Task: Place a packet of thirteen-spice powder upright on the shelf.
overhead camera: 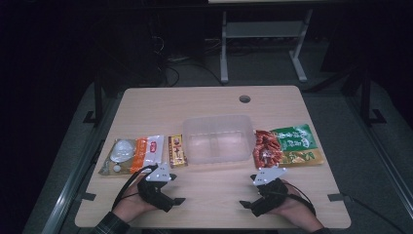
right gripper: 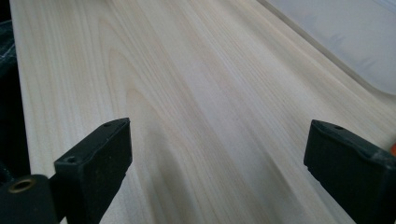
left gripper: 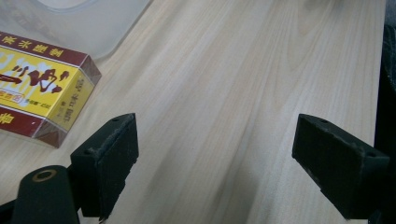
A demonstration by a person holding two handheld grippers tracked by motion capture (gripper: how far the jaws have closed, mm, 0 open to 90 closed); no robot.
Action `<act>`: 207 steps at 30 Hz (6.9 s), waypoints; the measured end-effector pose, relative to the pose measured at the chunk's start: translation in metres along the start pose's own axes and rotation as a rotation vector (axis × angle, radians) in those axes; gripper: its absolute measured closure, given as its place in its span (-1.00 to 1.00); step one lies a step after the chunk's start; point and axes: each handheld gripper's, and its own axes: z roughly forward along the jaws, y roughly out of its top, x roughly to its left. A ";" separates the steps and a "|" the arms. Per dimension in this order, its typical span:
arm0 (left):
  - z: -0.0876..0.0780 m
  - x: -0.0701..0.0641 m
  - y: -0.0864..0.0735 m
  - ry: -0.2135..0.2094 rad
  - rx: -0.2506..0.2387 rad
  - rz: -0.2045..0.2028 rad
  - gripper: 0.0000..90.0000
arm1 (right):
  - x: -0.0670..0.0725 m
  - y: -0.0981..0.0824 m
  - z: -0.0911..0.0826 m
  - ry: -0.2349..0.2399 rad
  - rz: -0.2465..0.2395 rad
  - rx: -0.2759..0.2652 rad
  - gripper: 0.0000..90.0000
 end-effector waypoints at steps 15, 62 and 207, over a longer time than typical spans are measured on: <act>-0.019 0.020 0.006 0.054 -0.027 -0.079 -0.22 | 0.000 0.004 -0.001 0.008 -0.032 0.053 -0.67; 0.016 0.154 0.055 0.344 -0.037 -0.231 1.00 | -0.007 0.001 0.004 -0.046 0.016 0.051 -0.69; 0.025 0.044 0.016 -0.119 0.006 0.146 -0.58 | -0.007 0.002 0.007 -0.039 0.005 0.067 -0.69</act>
